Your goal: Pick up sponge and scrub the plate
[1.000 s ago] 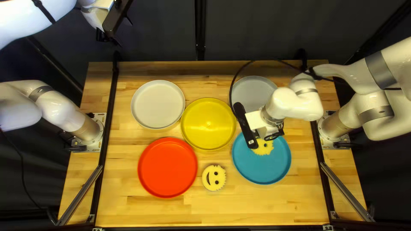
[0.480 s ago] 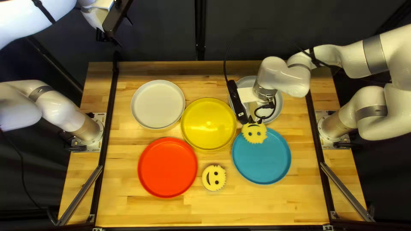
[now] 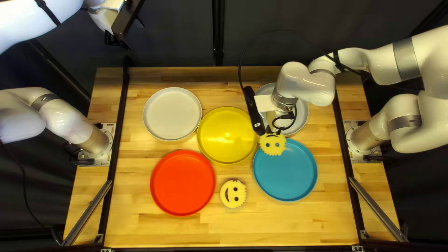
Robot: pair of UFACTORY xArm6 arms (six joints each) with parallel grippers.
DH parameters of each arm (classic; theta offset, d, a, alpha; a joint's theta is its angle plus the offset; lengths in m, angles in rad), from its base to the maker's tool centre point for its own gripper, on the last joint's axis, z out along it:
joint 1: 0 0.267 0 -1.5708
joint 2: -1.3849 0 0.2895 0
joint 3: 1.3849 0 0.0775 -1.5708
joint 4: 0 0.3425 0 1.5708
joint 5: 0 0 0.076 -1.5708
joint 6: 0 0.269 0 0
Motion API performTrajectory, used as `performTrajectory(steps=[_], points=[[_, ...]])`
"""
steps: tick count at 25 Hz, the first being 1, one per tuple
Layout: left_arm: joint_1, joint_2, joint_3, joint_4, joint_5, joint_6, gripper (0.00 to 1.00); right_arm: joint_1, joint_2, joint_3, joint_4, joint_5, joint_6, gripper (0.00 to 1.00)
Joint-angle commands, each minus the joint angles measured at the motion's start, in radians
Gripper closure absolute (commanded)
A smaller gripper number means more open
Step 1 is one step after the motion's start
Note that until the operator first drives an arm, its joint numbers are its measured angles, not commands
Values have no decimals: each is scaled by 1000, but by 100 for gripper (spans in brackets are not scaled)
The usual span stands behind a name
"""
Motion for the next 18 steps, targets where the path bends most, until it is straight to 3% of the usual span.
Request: performTrajectory(steps=[1, 7, 18], points=[[0, 0, 0, 0, 0, 0, 0, -22, 109, -92, 44, -53, -54, 100], [0, 0, 0, 0, 0, 0, 0, -31, 220, -190, 83, -104, -83, 100], [0, 0, 0, 0, 0, 0, 0, -33, 222, -192, 87, -102, -89, 100]])
